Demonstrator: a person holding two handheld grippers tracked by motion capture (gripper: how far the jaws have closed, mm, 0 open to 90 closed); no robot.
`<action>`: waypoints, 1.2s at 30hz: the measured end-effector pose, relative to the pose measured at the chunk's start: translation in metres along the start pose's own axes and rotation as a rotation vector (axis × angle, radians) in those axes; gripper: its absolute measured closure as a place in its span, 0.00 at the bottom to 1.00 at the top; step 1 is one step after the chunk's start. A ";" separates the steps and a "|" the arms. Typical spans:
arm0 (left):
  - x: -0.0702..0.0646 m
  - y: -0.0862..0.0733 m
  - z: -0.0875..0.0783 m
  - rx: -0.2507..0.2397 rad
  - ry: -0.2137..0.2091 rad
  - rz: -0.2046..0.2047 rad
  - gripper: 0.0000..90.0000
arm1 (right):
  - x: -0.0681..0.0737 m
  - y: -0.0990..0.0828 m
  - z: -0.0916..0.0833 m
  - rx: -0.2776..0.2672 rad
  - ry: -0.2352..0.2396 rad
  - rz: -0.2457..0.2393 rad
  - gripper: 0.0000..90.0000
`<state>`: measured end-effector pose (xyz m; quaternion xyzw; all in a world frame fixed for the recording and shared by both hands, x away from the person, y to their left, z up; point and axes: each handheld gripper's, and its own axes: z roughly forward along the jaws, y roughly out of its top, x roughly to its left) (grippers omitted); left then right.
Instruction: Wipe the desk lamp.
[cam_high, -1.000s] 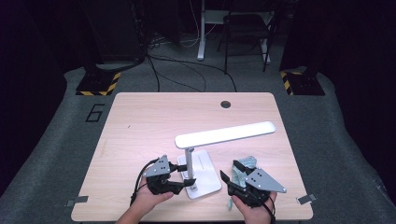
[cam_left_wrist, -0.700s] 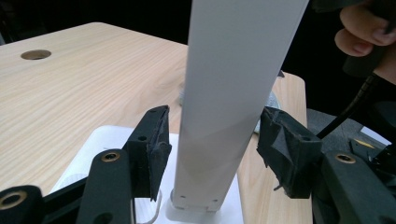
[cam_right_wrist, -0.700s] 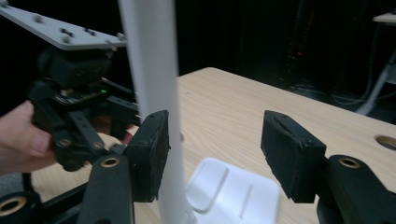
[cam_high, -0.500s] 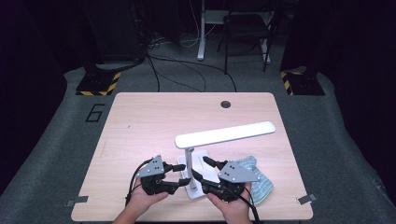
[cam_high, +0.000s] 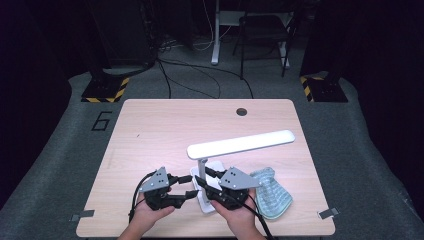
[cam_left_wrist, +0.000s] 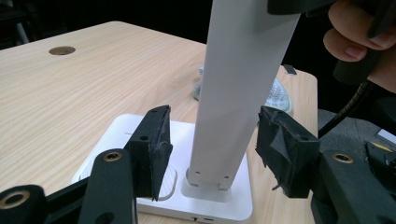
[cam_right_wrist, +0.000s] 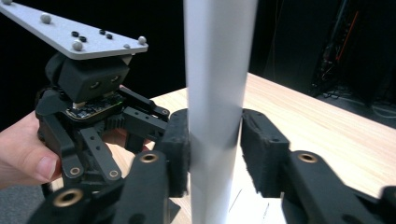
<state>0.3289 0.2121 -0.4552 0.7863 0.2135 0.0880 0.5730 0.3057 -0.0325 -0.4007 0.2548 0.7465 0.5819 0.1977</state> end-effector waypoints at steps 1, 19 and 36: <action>0.000 0.000 0.000 0.000 0.003 0.000 0.49 | -0.001 0.000 0.000 -0.001 0.006 0.006 0.71; -0.002 0.002 0.004 0.005 -0.017 0.022 0.50 | -0.016 -0.001 -0.005 -0.011 0.032 0.004 0.85; -0.003 0.008 0.024 0.025 -0.102 0.067 0.60 | -0.012 -0.003 -0.013 -0.003 0.106 0.003 0.84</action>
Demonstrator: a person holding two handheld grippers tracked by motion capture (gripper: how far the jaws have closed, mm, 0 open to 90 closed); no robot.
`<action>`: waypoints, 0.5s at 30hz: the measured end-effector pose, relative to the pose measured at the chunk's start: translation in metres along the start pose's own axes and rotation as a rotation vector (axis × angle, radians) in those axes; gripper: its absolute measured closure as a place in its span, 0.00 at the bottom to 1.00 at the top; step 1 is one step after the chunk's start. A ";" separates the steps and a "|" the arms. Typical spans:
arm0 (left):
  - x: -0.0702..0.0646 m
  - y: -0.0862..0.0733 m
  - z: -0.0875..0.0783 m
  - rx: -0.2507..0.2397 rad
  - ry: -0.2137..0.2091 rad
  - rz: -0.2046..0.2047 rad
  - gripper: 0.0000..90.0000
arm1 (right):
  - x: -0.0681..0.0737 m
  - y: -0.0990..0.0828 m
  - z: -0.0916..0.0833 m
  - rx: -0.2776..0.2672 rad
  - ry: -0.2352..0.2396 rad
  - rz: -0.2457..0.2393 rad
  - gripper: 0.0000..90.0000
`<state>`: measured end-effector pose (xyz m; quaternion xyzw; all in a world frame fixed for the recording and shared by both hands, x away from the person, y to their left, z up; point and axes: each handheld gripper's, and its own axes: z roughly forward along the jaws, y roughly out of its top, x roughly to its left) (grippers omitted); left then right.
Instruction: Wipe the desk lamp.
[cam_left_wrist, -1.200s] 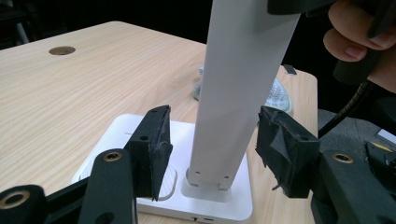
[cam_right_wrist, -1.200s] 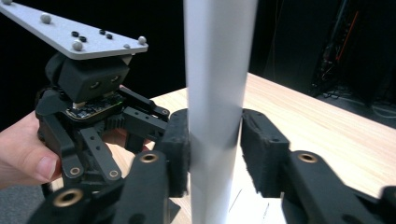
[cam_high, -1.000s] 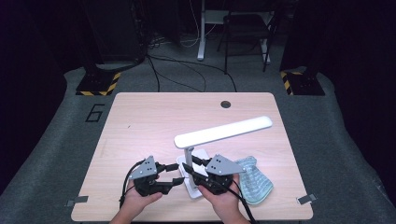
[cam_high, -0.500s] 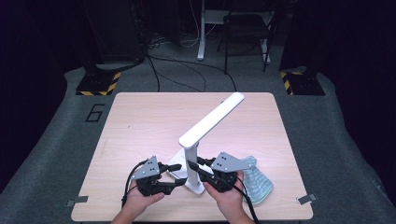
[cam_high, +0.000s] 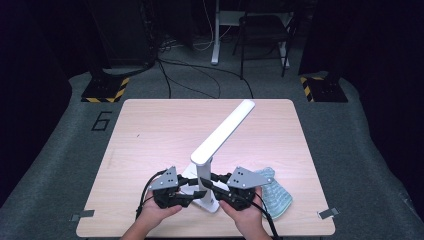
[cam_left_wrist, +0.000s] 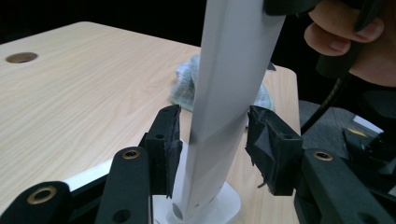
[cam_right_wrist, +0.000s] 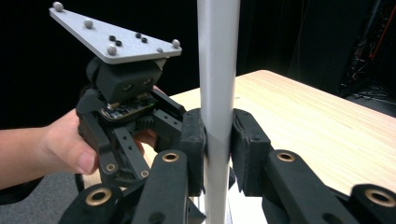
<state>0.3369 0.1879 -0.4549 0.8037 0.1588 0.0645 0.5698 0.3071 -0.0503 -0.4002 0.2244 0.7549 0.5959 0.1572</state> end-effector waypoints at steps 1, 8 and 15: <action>-0.001 0.000 0.002 0.002 -0.001 0.003 0.60 | 0.000 0.000 0.000 -0.003 0.001 0.004 0.84; -0.005 0.004 0.012 0.015 -0.003 0.037 0.65 | 0.000 -0.003 -0.010 -0.014 -0.006 0.035 0.77; -0.007 0.006 0.021 0.004 -0.020 0.020 0.69 | -0.007 -0.009 -0.033 -0.045 -0.053 0.065 0.71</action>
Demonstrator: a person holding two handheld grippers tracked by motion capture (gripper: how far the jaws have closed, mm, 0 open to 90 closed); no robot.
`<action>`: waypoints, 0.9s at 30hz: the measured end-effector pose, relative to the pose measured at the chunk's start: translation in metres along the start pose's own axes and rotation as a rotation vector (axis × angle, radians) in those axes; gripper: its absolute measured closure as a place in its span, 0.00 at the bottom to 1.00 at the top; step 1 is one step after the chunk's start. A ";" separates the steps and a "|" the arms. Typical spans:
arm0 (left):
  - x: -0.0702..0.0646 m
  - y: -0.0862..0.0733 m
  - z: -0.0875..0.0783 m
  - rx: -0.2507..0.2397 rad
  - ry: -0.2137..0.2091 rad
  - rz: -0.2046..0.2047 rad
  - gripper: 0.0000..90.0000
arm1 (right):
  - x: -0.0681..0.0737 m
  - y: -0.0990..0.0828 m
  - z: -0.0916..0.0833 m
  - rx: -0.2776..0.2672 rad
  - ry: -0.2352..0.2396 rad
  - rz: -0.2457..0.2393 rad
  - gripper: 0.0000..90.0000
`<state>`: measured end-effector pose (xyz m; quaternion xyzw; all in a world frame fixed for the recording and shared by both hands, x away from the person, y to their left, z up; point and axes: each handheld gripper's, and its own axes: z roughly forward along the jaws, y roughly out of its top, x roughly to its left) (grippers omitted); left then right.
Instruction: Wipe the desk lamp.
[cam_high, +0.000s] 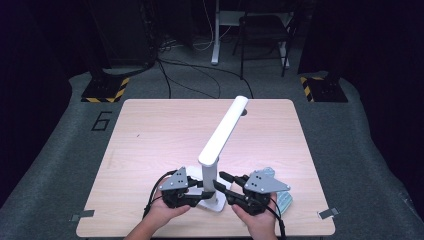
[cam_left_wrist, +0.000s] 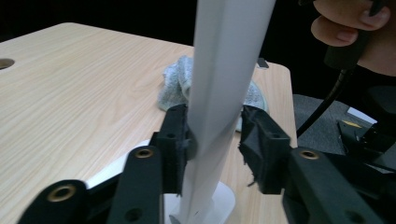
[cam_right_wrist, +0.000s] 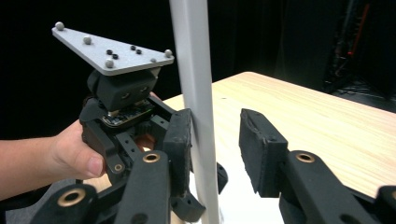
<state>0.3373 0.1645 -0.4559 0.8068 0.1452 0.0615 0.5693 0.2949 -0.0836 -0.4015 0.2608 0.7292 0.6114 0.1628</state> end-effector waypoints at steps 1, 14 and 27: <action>-0.001 0.001 0.003 0.002 -0.008 0.000 0.72 | -0.001 -0.001 -0.004 -0.002 -0.009 0.010 0.70; -0.008 0.007 0.013 0.032 0.107 0.028 0.84 | -0.010 -0.015 -0.027 -0.005 -0.084 0.079 0.65; 0.004 0.002 0.008 -0.032 0.138 -0.054 0.71 | 0.007 -0.006 -0.004 0.012 -0.177 0.001 0.63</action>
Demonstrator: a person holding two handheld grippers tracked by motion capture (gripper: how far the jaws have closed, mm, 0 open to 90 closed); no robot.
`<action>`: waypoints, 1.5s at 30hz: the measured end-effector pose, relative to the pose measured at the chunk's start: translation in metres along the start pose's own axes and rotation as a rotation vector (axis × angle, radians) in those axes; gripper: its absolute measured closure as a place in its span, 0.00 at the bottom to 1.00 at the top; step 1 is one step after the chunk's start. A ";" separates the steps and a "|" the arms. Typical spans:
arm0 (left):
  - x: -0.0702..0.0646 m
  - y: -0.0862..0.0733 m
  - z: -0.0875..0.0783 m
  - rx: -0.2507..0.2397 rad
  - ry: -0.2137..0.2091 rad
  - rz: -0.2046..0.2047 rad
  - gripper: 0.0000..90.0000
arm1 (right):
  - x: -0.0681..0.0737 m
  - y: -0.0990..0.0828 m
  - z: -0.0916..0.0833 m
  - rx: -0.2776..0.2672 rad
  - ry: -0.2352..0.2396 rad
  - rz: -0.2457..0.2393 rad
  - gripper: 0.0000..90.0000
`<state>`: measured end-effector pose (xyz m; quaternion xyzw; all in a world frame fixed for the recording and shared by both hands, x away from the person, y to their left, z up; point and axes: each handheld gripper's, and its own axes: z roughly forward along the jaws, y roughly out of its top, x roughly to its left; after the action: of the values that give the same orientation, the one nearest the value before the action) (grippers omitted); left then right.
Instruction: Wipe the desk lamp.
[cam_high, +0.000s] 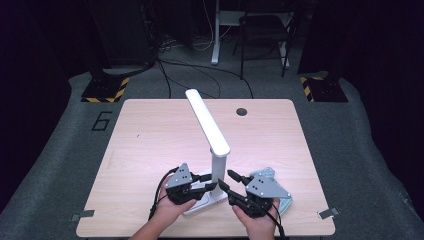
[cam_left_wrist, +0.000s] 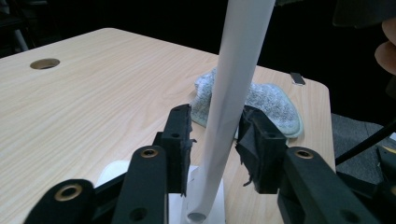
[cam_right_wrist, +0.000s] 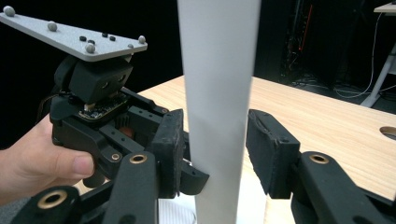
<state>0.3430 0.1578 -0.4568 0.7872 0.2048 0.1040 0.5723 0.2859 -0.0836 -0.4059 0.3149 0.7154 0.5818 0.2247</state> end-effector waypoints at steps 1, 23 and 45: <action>0.001 0.000 -0.002 0.001 -0.002 0.000 0.69 | 0.001 0.000 0.001 -0.002 -0.002 0.000 0.63; 0.016 -0.016 -0.049 -0.031 0.132 -0.068 0.56 | -0.006 0.011 0.044 0.008 -0.070 -0.041 0.52; 0.019 -0.026 -0.083 -0.063 0.230 -0.110 0.55 | -0.030 0.022 0.103 0.057 -0.111 -0.008 0.58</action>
<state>0.3219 0.2439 -0.4556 0.7394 0.3086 0.1684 0.5741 0.3820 -0.0308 -0.4085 0.3501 0.7194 0.5420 0.2571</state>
